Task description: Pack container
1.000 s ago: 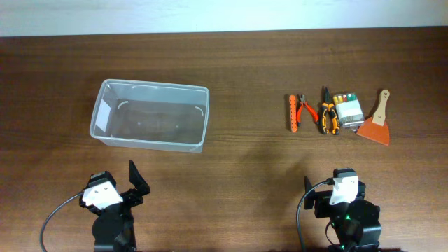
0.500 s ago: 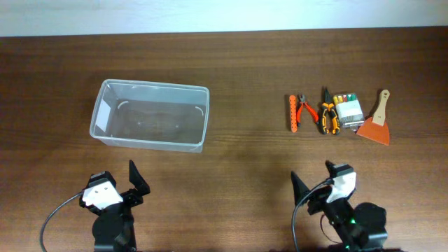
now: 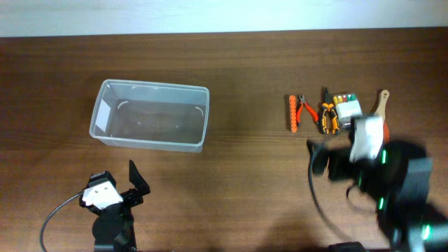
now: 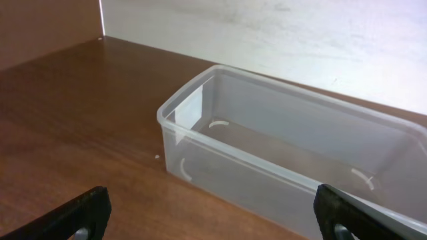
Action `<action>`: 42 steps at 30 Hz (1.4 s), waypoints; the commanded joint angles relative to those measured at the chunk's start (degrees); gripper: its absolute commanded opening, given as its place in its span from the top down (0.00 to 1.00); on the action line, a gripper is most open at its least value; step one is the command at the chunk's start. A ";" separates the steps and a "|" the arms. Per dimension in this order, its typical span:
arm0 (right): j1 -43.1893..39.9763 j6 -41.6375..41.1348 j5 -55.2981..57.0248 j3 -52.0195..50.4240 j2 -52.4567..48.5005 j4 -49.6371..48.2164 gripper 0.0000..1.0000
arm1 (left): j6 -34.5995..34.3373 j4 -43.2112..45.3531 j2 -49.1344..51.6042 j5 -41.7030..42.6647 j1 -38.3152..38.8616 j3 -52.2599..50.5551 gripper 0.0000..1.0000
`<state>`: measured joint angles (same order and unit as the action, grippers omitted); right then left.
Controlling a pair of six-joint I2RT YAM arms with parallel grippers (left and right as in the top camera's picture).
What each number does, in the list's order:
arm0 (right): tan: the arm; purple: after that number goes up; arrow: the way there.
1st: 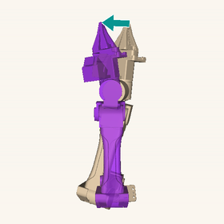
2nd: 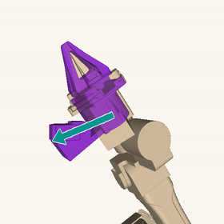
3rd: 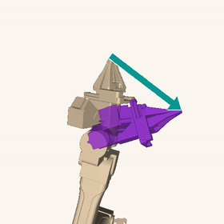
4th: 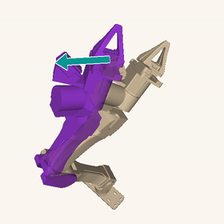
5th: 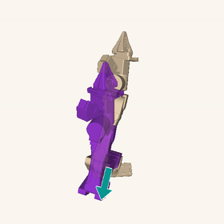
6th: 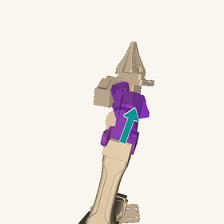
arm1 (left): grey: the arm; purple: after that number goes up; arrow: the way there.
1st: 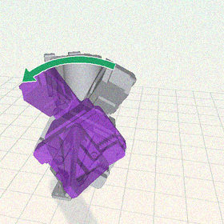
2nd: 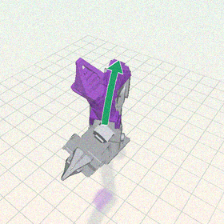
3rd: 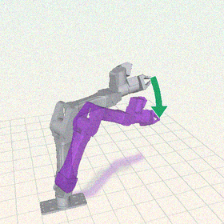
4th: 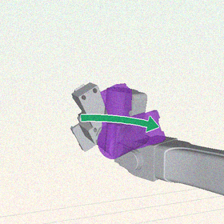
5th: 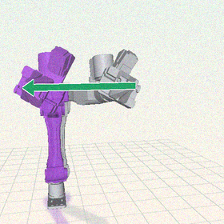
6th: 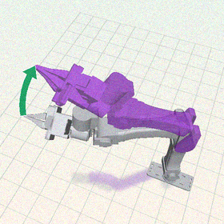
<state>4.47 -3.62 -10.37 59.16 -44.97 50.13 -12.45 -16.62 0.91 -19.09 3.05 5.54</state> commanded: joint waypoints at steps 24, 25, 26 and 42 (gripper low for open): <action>31.43 -30.14 16.22 42.12 -63.95 3.76 0.11 | 0.50 -0.09 -0.24 -0.24 0.22 -0.22 0.01; 32.28 -30.16 16.22 42.12 -65.13 3.41 0.12 | 0.50 -0.09 -0.24 -0.22 0.22 -0.22 0.01; 33.00 -30.21 16.22 42.12 -66.29 3.15 0.13 | 0.50 -0.09 -0.24 -0.24 0.22 -0.22 0.01; 36.17 -31.17 15.21 42.10 -75.43 -0.59 0.44 | 0.50 -0.09 -0.24 -0.24 0.22 -0.22 0.01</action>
<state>40.23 -34.57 3.66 100.22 -119.61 49.63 -12.45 -16.64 0.91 -19.11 3.05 5.54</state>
